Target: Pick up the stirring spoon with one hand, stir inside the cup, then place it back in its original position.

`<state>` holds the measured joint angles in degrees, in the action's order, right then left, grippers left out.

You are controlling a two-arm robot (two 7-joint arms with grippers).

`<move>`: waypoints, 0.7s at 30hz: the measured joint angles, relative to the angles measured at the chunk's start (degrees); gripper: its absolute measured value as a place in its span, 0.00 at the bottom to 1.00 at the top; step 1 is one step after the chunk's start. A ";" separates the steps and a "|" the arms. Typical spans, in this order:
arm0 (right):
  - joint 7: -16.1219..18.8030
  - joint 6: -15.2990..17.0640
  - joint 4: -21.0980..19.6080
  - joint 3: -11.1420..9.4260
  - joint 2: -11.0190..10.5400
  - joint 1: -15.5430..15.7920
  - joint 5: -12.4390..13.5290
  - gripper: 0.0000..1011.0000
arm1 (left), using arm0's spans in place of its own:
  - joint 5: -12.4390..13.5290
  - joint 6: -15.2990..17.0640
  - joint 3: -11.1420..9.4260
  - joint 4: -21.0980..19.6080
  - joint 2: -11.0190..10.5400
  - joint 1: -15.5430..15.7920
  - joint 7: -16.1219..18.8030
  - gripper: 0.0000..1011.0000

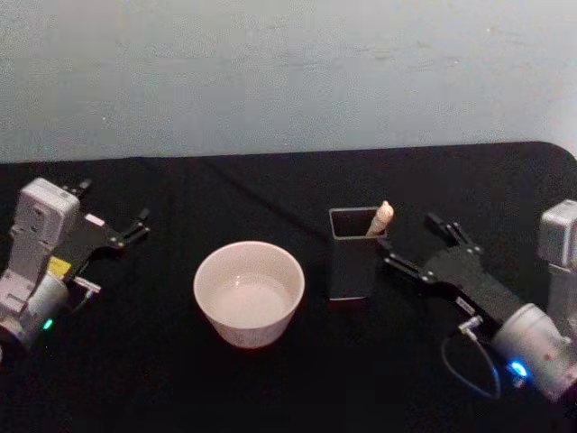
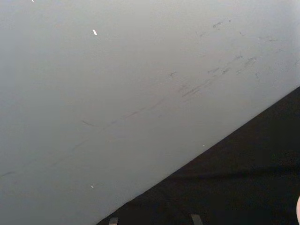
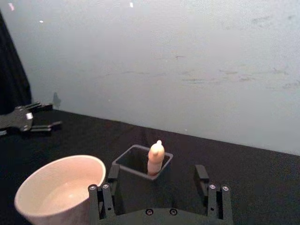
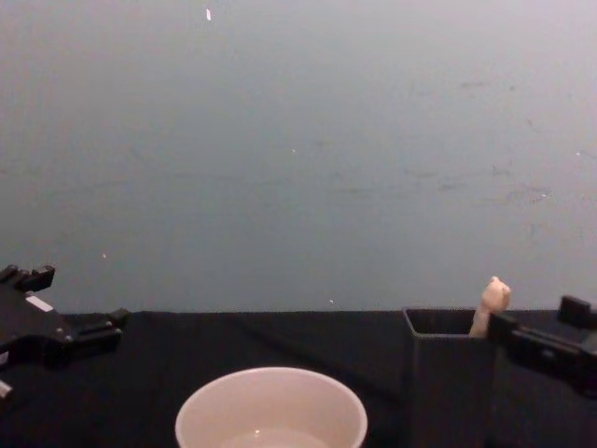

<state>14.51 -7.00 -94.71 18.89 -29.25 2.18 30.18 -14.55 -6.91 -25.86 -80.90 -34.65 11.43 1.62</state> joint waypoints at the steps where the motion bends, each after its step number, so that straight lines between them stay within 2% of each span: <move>1: -0.34 0.39 0.83 0.14 1.07 -0.77 -0.19 0.99 | 0.00 0.00 0.00 0.00 0.00 0.00 0.00 0.99; 11: -0.20 2.12 6.41 0.72 6.38 -5.59 -0.98 0.99 | 0.00 0.00 0.00 0.00 0.00 0.00 0.00 0.99; 21: 1.89 1.80 9.41 0.50 8.60 -8.02 -2.36 0.99 | 0.00 0.00 0.00 0.00 0.00 0.00 0.00 0.99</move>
<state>16.41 -5.20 -85.30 19.39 -20.65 -5.84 27.82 -14.55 -6.91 -25.86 -80.90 -34.64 11.43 1.62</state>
